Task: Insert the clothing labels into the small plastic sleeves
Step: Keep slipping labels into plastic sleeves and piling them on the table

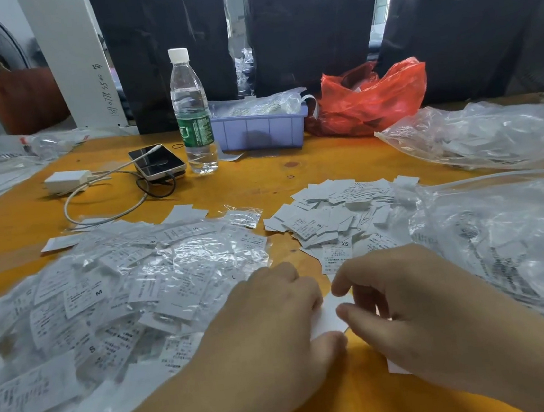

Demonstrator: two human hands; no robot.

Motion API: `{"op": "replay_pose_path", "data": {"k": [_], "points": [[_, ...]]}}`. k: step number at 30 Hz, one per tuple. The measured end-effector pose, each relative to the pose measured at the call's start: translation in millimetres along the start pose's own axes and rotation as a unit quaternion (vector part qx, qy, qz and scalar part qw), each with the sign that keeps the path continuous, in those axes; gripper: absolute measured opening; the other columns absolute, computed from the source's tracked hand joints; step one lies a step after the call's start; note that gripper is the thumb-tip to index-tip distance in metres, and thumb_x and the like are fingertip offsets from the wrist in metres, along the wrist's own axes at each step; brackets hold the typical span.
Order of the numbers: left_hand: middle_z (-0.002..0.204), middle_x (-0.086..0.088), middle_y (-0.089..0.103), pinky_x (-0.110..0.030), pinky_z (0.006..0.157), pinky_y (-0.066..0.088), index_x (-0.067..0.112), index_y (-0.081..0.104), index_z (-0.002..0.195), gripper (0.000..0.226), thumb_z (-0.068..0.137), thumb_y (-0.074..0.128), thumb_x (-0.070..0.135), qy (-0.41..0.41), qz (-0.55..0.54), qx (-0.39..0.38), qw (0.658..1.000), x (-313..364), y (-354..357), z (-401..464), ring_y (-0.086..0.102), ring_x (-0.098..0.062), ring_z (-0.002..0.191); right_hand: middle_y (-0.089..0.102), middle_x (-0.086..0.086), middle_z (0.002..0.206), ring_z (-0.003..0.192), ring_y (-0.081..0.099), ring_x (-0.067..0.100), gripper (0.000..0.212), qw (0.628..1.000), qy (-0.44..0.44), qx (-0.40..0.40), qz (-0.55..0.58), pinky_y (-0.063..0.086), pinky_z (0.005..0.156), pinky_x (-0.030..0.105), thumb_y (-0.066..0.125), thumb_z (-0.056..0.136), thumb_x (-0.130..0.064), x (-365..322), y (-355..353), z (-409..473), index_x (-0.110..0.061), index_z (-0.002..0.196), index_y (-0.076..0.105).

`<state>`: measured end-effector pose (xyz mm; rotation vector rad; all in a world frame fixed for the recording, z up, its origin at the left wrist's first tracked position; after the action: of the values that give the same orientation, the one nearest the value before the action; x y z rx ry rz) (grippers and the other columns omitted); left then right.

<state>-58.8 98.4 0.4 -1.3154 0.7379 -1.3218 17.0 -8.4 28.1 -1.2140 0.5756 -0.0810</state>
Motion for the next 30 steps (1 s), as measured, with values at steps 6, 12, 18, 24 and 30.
{"op": "replay_pose_path", "data": {"k": [6, 12, 18, 24, 30], "points": [[0.094, 0.019, 0.050, -0.024, 0.084, 0.045, 0.044, 0.045, 0.081, 0.016, 0.085, 0.056, 0.055, -0.054, -0.086, -0.045, 0.994, -10.7, 2.4, -1.0, 0.048, 0.000, 0.094, 0.054, -0.017, 0.083, 0.071, 0.040, -0.009, 0.024, 0.999, -0.013, -0.022, -0.023, 0.032, 0.064, 0.016, 0.046, 0.090, -0.053, -5.9, 10.9, -3.9, -0.041, 0.110, 0.049], [0.084, 0.021, 0.057, -0.023, 0.062, 0.041, 0.043, 0.054, 0.084, 0.008, 0.087, 0.056, 0.050, -0.048, -0.125, -0.017, 0.991, -11.5, -1.7, 2.2, 0.053, 0.002, 0.076, 0.050, -0.019, 0.082, 0.080, 0.043, -0.003, 0.018, 0.999, -0.021, 0.005, -0.037, 0.034, 0.063, 0.019, 0.050, 0.090, -0.047, -3.4, 0.5, -2.3, -0.038, 0.105, 0.055], [0.075, 0.001, 0.063, -0.016, 0.054, 0.041, 0.037, 0.063, 0.089, 0.013, 0.089, 0.059, 0.049, -0.043, -0.286, 0.006, 0.957, -13.5, -9.5, 5.3, 0.055, -0.013, 0.061, 0.045, -0.017, 0.101, 0.099, 0.040, 0.004, 0.013, 1.000, 0.002, 0.005, -0.027, 0.042, 0.082, 0.028, 0.057, 0.092, -0.035, 4.0, -5.7, 4.8, -0.034, 0.104, 0.055], [0.081, 0.000, 0.066, -0.048, 0.071, 0.051, 0.036, 0.067, 0.092, 0.032, 0.082, 0.050, 0.061, -0.033, -0.344, 0.041, 0.938, -12.7, -16.5, 3.5, 0.061, -0.019, 0.075, 0.051, 0.006, 0.065, 0.052, 0.040, 0.011, 0.021, 0.987, 0.032, -0.019, 0.156, 0.034, 0.053, 0.033, 0.067, 0.086, -0.031, 11.1, -2.4, 6.1, -0.012, 0.077, 0.061], [0.101, 0.021, 0.064, -0.024, 0.073, 0.047, 0.050, 0.057, 0.109, 0.050, 0.068, 0.052, 0.078, 0.021, -0.311, 0.037, 0.950, -3.5, -21.2, -0.1, 0.059, -0.001, 0.095, 0.059, -0.001, 0.062, 0.054, 0.050, 0.017, 0.017, 0.970, 0.034, -0.059, 0.235, 0.041, 0.051, 0.032, 0.063, 0.084, -0.025, 9.4, -4.2, 8.6, -0.024, 0.067, 0.065]]}}
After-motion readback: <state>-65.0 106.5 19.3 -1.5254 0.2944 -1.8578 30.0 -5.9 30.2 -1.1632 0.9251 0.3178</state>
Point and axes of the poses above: each hand's wrist, its own z-axis towards the middle knuckle, its own y-axis out of the palm, x = y × z, the point moved 6 cm from there along z, towards the middle knuckle
